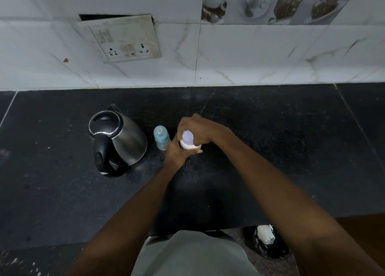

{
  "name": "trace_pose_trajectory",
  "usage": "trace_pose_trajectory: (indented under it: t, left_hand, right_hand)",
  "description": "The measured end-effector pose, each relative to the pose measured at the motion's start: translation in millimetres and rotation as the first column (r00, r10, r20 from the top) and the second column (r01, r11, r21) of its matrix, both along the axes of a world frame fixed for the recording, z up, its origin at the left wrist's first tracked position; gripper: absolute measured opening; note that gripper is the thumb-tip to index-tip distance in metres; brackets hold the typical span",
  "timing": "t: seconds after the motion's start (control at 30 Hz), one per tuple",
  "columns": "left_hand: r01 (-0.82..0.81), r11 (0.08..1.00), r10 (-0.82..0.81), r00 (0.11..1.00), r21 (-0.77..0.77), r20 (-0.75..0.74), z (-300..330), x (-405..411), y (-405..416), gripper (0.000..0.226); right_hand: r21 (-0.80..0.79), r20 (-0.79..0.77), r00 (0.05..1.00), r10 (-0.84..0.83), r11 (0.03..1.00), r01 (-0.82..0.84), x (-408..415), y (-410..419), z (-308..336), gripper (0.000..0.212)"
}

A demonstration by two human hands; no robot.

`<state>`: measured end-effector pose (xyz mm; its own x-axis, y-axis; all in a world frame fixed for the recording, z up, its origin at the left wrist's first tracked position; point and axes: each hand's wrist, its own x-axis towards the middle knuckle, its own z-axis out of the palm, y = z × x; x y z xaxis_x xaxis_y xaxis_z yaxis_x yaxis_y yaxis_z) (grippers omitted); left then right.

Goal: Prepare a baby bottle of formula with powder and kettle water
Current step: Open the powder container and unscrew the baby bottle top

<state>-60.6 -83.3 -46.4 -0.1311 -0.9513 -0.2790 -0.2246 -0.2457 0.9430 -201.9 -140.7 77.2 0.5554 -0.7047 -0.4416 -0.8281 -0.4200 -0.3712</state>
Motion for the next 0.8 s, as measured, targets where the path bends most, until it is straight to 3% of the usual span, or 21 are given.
trace_pose_trajectory:
  t: [0.07,0.17,0.33,0.47,0.6,0.8]
  left_hand:
    - [0.005,1.0,-0.005,1.0,-0.021,-0.011,1.6,-1.7,0.3,0.095]
    - [0.014,0.998,-0.015,1.0,-0.064,-0.017,2.8,-3.9,0.3,0.093]
    - [-0.028,0.995,0.028,1.0,-0.092,-0.001,4.2,-12.9,6.1,0.087]
    - [-0.049,0.994,0.049,0.999,-0.097,-0.004,4.5,-16.2,9.0,0.081]
    - [-0.044,0.993,0.045,0.999,-0.105,0.013,2.9,-15.7,8.8,0.084]
    - [-0.031,0.994,0.035,0.999,-0.107,0.041,3.6,-15.2,7.9,0.084]
  right_hand:
    - [0.021,0.163,0.984,-0.068,0.998,0.066,-11.5,2.5,-1.3,0.053]
    - [0.125,0.378,0.87,-0.317,0.948,0.291,-33.3,9.1,-2.0,0.061]
    - [0.314,0.558,0.534,-0.636,0.757,0.573,-62.9,30.8,-15.6,0.066]
    - [0.355,0.575,0.296,-0.763,0.559,0.75,-71.4,52.2,-43.8,0.064]
    - [0.329,0.56,0.203,-0.803,0.441,0.835,-73.6,73.1,-76.2,0.065]
    - [0.306,0.539,0.167,-0.826,0.377,0.874,-74.1,92.2,-113.1,0.07]
